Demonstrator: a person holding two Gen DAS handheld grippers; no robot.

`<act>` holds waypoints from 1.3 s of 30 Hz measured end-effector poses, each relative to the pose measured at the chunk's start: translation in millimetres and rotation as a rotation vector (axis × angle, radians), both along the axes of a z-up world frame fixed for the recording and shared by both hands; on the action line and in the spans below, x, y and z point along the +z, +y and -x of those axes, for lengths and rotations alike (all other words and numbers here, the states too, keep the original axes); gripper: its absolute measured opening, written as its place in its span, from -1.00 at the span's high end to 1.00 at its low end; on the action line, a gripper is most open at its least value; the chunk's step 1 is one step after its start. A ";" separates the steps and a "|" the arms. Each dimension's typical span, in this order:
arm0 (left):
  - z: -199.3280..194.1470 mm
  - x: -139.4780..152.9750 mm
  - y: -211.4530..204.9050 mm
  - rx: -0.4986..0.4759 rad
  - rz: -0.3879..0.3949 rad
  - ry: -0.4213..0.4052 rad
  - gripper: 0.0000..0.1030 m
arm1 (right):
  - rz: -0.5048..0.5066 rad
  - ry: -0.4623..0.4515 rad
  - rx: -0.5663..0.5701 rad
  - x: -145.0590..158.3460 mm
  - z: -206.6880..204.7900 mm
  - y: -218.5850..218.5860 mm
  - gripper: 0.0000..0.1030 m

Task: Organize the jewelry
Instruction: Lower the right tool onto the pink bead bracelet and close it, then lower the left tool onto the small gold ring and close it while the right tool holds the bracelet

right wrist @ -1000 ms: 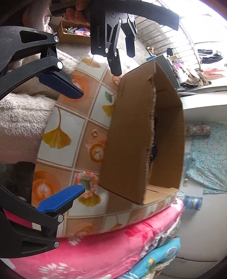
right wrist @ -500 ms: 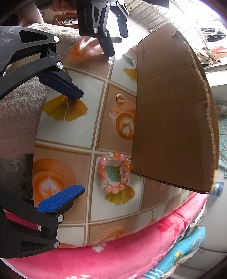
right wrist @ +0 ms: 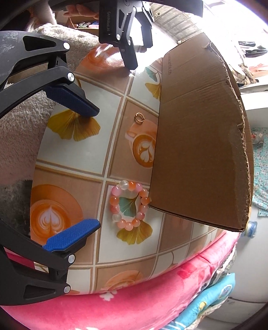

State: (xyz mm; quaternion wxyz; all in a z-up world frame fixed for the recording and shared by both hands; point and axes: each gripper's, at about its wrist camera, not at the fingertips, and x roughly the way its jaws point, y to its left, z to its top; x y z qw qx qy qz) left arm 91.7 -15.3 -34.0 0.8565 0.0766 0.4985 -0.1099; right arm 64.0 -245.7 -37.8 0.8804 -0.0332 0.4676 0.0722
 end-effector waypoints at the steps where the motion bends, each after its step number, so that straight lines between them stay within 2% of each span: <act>1: 1.2 0.5 -0.2 -0.002 0.000 0.000 -0.89 | -0.004 0.011 0.011 0.7 0.4 -0.9 -0.85; 4: 1.5 -1.7 1.0 -0.008 0.001 -0.006 -0.90 | -0.117 0.049 0.043 10.4 -0.4 -11.2 -0.84; 6: 2.1 -2.8 0.4 -0.009 0.001 -0.011 -0.90 | -0.183 0.001 0.036 21.9 0.3 -20.0 -0.84; 8: 2.7 -2.8 -0.7 -0.010 0.001 -0.013 -0.90 | -0.199 -0.046 0.038 31.0 -1.2 -24.4 -0.84; 10: 3.2 -3.3 -1.0 -0.011 0.000 -0.011 -0.90 | -0.224 -0.070 0.045 36.5 -6.8 -27.5 -0.73; 11: 3.3 -3.5 -1.2 -0.010 0.000 -0.012 -0.90 | -0.231 -0.070 0.048 37.0 -10.0 -28.0 -0.61; 15: 3.8 -4.0 -0.5 -0.013 -0.002 -0.011 -0.91 | -0.221 -0.053 0.054 33.4 -26.7 -27.4 -0.21; 20: 4.6 -3.6 -0.2 -0.013 -0.003 -0.010 -0.91 | -0.190 -0.011 0.031 25.6 -39.9 -24.3 0.12; 26: 3.3 -2.4 -0.6 -0.021 -0.004 -0.009 -0.92 | -0.123 0.020 0.005 15.3 -40.2 -22.7 0.41; 29: 2.8 -2.4 -1.0 -0.022 -0.005 -0.007 -0.92 | -0.117 0.025 0.001 14.9 -35.7 -22.8 0.74; 32: 2.6 -3.0 -1.9 -0.021 -0.005 -0.007 -0.92 | -0.151 0.043 -0.013 14.6 -30.8 -27.3 0.83; 35: 1.6 -3.0 -1.6 -0.018 -0.005 -0.007 -0.92 | -0.191 0.057 -0.024 14.0 -26.6 -31.4 0.84; 39: 0.7 -3.0 -1.7 -0.022 -0.007 -0.004 -0.92 | -0.196 0.052 -0.032 13.4 -25.1 -33.4 0.84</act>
